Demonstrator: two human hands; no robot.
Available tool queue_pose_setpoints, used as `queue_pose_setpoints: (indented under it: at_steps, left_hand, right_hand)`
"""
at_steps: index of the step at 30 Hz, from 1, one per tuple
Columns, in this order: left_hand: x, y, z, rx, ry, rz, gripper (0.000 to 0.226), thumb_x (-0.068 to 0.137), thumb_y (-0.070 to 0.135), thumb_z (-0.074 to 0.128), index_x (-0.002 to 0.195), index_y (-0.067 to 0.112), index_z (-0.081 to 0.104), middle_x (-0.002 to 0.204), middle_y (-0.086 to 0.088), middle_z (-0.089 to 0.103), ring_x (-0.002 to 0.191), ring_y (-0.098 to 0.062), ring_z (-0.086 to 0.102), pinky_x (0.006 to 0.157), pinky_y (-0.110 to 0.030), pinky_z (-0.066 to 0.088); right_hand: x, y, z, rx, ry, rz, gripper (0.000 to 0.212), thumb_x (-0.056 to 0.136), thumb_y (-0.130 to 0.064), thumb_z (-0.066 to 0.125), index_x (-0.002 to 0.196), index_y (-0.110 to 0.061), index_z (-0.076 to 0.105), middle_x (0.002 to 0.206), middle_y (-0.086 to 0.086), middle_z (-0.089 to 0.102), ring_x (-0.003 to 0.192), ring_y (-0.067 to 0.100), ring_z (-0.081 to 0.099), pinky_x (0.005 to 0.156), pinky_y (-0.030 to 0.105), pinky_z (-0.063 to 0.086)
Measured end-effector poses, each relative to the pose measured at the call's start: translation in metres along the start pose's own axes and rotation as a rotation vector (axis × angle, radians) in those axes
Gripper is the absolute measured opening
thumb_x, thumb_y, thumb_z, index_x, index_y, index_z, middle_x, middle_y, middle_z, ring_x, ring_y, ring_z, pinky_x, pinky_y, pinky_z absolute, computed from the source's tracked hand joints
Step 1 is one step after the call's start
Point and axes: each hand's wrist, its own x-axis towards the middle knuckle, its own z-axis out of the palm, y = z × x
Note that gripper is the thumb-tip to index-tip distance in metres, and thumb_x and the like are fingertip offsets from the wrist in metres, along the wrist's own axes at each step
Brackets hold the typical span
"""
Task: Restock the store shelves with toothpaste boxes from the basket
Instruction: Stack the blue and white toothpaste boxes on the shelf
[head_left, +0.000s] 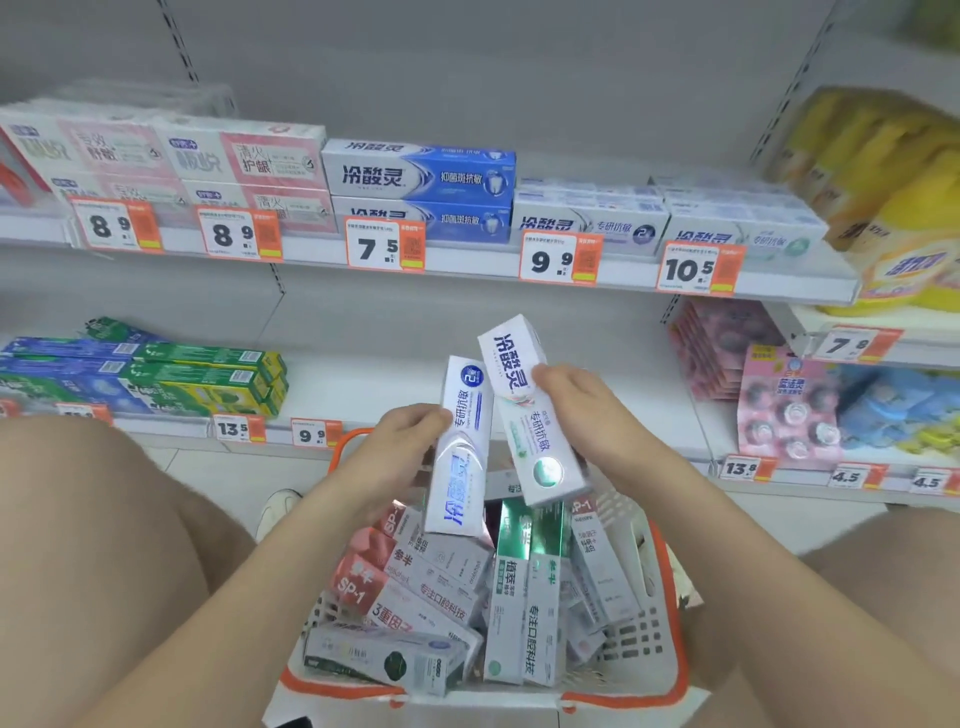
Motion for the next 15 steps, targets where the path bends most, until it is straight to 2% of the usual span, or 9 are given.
queue_pose_setpoints:
  at_steps: [2, 3, 4, 5, 7, 8, 11, 13, 15]
  left_hand:
    - [0.000, 0.012, 0.005, 0.049, 0.044, 0.073, 0.026, 0.109, 0.027, 0.051, 0.115, 0.011, 0.071, 0.109, -0.019, 0.077, 0.086, -0.027, 0.072, 0.078, -0.042, 0.059]
    - [0.000, 0.021, 0.009, 0.070, 0.066, 0.122, 0.024, 0.107, 0.029, 0.055, 0.113, 0.014, 0.073, 0.108, -0.018, 0.077, 0.086, -0.026, 0.073, 0.081, -0.043, 0.059]
    - [0.000, 0.031, 0.011, 0.120, 0.098, 0.190, 0.023, 0.104, 0.035, 0.058, 0.110, 0.019, 0.074, 0.106, -0.014, 0.078, 0.087, -0.026, 0.075, 0.083, -0.044, 0.058]
    - [0.000, 0.041, 0.013, 0.201, 0.133, 0.263, 0.026, 0.099, 0.042, 0.060, 0.109, 0.024, 0.075, 0.104, -0.007, 0.078, 0.089, -0.025, 0.076, 0.085, -0.044, 0.058]
    - [0.003, 0.065, 0.021, 0.363, 0.162, 0.393, 0.028, 0.096, 0.047, 0.058, 0.113, 0.031, 0.073, 0.104, 0.005, 0.077, 0.090, -0.016, 0.076, 0.085, -0.043, 0.060]
    - [0.004, 0.076, 0.025, 0.412, 0.167, 0.457, 0.026, 0.100, 0.042, 0.057, 0.119, 0.031, 0.070, 0.104, 0.008, 0.076, 0.089, -0.012, 0.075, 0.086, -0.042, 0.060]
    - [0.018, 0.111, 0.044, 0.572, 0.183, 0.629, 0.023, 0.107, 0.033, 0.049, 0.124, 0.028, 0.063, 0.104, 0.008, 0.073, 0.089, -0.014, 0.068, 0.083, -0.039, 0.054]
    - [0.028, 0.135, 0.058, 0.720, 0.222, 0.753, 0.028, 0.109, 0.035, 0.039, 0.128, 0.026, 0.058, 0.108, 0.001, 0.068, 0.097, -0.022, 0.059, 0.087, -0.042, 0.048]
    - [0.038, 0.160, 0.071, 0.884, 0.278, 0.798, 0.029, 0.110, 0.037, 0.031, 0.128, 0.027, 0.052, 0.108, -0.002, 0.060, 0.103, -0.028, 0.054, 0.092, -0.049, 0.046]
  right_hand:
    - [-0.003, -0.010, -0.004, 0.013, 0.050, -0.006, 0.039, 0.106, -0.038, 0.045, 0.103, -0.005, 0.064, 0.085, 0.012, 0.078, 0.068, 0.024, 0.071, 0.062, 0.032, 0.051]
    - [-0.003, -0.015, -0.007, 0.080, 0.062, 0.013, 0.038, 0.105, -0.036, 0.044, 0.102, -0.003, 0.063, 0.095, 0.022, 0.077, 0.074, 0.033, 0.073, 0.066, 0.043, 0.054]
    - [-0.006, -0.023, -0.010, 0.149, 0.073, 0.038, 0.033, 0.104, -0.034, 0.045, 0.101, -0.006, 0.062, 0.102, 0.026, 0.076, 0.083, 0.042, 0.075, 0.075, 0.056, 0.059]
    - [-0.007, -0.030, -0.014, 0.204, 0.088, 0.044, 0.026, 0.104, -0.033, 0.048, 0.104, -0.011, 0.063, 0.104, 0.026, 0.076, 0.091, 0.046, 0.075, 0.085, 0.063, 0.058]
    - [-0.007, -0.048, -0.028, 0.291, 0.126, -0.049, 0.023, 0.104, -0.031, 0.055, 0.120, -0.016, 0.062, 0.106, 0.019, 0.077, 0.096, 0.043, 0.076, 0.092, 0.064, 0.057]
    - [-0.007, -0.058, -0.034, 0.289, 0.164, -0.134, 0.025, 0.104, -0.031, 0.058, 0.126, -0.018, 0.060, 0.106, 0.013, 0.079, 0.095, 0.036, 0.078, 0.092, 0.058, 0.060]
    - [-0.005, -0.082, -0.067, -0.072, 0.363, -0.508, 0.034, 0.107, -0.029, 0.056, 0.140, -0.032, 0.053, 0.117, -0.005, 0.076, 0.096, 0.015, 0.073, 0.087, 0.035, 0.057]
    - [0.007, -0.087, -0.097, -0.368, 0.536, -0.666, 0.045, 0.107, -0.027, 0.051, 0.151, -0.034, 0.043, 0.130, -0.005, 0.067, 0.109, 0.019, 0.063, 0.093, 0.037, 0.048]
    - [0.026, -0.092, -0.131, -0.607, 0.794, -0.615, 0.053, 0.105, -0.025, 0.049, 0.155, -0.038, 0.037, 0.130, 0.005, 0.058, 0.117, 0.032, 0.053, 0.103, 0.049, 0.041]
